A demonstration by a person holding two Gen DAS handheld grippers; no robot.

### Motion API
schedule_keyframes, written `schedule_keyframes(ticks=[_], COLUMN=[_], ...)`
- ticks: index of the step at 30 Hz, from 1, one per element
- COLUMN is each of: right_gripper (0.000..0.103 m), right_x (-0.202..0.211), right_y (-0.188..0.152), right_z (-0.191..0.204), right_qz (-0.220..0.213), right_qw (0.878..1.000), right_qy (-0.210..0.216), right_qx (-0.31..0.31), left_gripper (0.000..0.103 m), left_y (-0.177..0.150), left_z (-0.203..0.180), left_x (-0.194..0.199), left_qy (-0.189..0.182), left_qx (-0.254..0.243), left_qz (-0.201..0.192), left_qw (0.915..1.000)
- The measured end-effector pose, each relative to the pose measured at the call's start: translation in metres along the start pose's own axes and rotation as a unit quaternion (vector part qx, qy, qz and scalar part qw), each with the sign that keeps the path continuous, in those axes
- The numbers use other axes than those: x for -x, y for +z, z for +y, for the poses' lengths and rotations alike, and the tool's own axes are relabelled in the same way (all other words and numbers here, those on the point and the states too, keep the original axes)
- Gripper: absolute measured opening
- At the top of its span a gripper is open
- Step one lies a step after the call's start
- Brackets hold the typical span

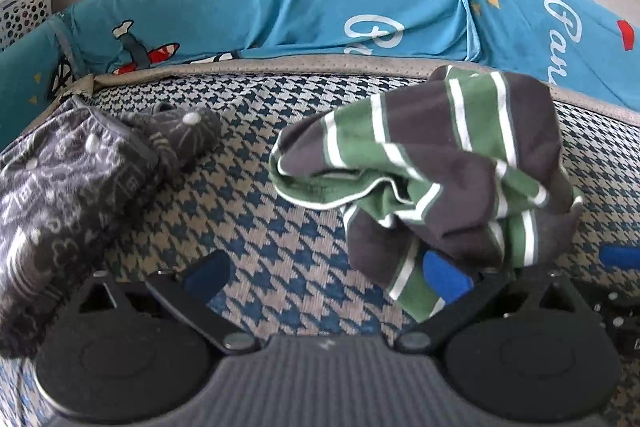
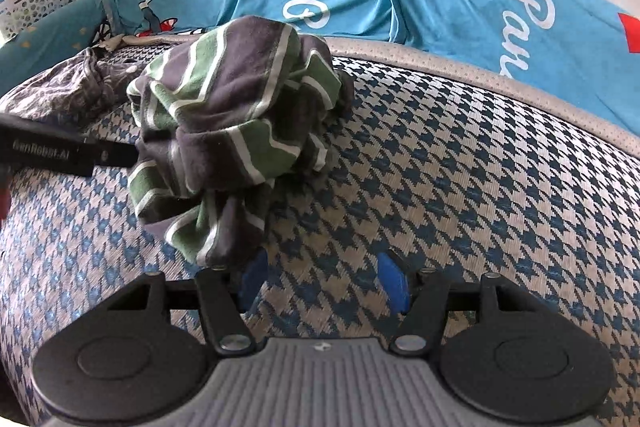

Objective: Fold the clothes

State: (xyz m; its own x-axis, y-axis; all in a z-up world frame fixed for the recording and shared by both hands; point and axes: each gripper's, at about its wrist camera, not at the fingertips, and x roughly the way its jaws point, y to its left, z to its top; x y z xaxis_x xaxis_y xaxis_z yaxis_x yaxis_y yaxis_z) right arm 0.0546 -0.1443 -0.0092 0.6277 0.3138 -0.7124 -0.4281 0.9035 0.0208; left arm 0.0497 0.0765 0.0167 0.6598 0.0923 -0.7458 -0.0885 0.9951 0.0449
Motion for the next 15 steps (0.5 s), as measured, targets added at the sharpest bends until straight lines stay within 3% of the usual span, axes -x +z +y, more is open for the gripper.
schedule_keyframes(ticks=[5, 15], right_gripper=[0.065, 0.082], right_x=[-0.008, -0.016], right_y=[-0.008, -0.021], right_z=[-0.001, 0.025], right_qz=[-0.019, -0.066], right_qw=[0.999, 0.994], right_qy=[-0.030, -0.088], right_qx=[-0.034, 0.030], left_gripper=[0.103, 0.103], left_y=[-0.009, -0.029], left_z=[0.002, -0.003], left_x=[-0.013, -0.033], left_qy=[0.027, 0.040], left_qx=[0.018, 0.050], left_qz=[-0.021, -0.055], left_qw=[0.9992, 0.9964])
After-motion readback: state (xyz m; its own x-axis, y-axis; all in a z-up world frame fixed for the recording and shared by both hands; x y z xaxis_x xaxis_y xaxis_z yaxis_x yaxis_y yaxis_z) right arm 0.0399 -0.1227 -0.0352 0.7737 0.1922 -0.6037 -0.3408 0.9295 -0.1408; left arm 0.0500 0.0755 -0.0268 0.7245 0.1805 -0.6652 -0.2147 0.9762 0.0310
